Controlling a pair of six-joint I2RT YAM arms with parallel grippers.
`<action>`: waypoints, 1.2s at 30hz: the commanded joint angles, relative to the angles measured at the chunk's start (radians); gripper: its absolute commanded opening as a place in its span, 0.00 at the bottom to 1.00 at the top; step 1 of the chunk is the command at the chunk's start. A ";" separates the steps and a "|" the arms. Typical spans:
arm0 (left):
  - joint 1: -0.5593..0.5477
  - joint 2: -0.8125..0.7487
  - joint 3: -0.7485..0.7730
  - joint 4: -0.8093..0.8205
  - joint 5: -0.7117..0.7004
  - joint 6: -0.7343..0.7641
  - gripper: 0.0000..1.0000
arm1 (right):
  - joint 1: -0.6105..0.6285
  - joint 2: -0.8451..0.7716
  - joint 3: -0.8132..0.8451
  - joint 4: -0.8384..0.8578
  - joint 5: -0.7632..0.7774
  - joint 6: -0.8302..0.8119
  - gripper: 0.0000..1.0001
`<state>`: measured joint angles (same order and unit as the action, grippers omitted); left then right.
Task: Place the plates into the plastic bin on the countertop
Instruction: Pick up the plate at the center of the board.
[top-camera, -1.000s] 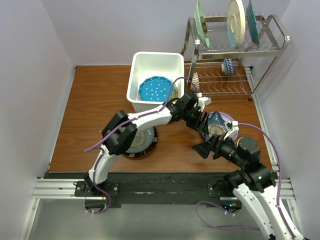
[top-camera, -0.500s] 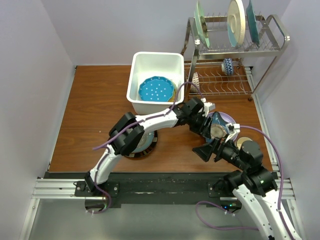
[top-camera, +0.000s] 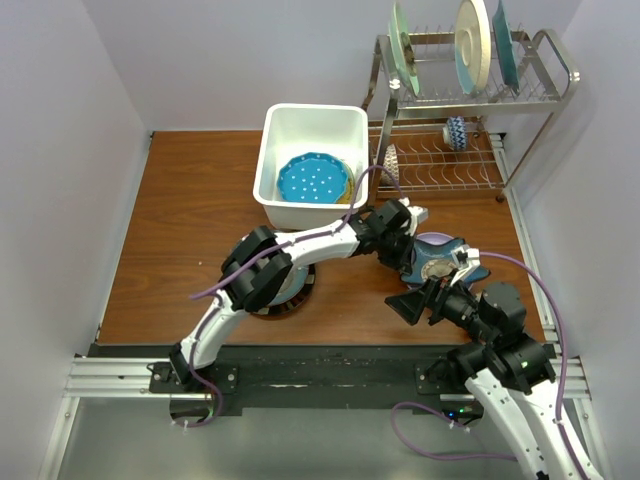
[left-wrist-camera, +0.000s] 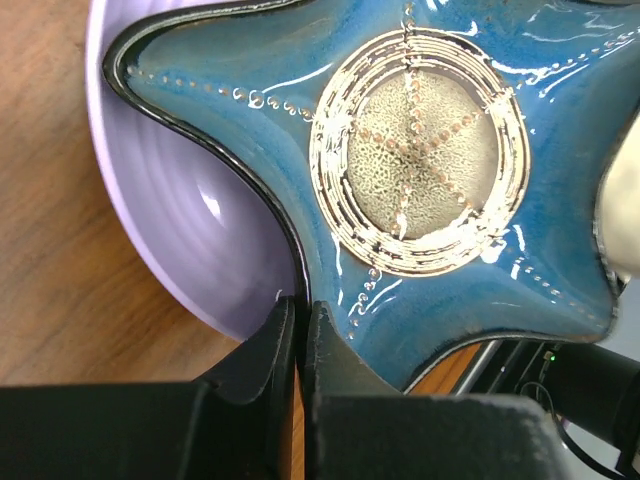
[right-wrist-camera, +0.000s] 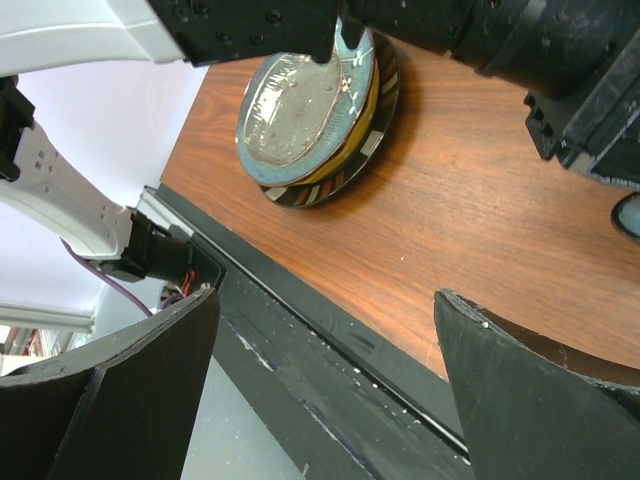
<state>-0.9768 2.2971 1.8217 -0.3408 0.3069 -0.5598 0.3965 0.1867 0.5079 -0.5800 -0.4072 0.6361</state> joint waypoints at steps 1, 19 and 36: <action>-0.003 -0.027 0.021 0.016 -0.037 -0.015 0.00 | -0.002 -0.016 0.007 -0.001 -0.007 -0.015 0.91; 0.073 -0.116 0.021 0.009 -0.160 -0.017 0.00 | -0.001 -0.003 -0.005 0.011 -0.007 -0.010 0.91; 0.113 -0.274 -0.038 0.023 -0.224 0.034 0.00 | -0.002 0.026 -0.031 0.042 0.005 0.007 0.91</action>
<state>-0.8661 2.1910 1.7763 -0.4469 0.0811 -0.5343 0.3965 0.1967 0.4824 -0.5758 -0.4068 0.6361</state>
